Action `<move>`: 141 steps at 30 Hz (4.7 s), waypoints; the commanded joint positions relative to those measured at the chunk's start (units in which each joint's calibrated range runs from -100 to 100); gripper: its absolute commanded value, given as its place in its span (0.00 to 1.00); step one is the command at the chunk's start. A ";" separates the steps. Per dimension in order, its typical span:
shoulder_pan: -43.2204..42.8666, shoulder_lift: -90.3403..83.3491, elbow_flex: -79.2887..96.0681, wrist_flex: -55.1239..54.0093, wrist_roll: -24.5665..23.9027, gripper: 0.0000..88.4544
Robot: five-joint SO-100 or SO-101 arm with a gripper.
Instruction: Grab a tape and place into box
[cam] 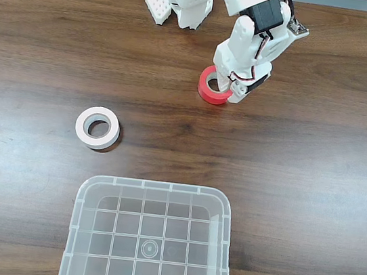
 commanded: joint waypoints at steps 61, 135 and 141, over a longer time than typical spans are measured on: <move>27.96 44.38 -107.04 7.63 1.04 0.25; 24.01 -83.21 45.30 4.29 -2.81 0.02; 24.01 -94.23 50.91 8.23 -6.71 0.01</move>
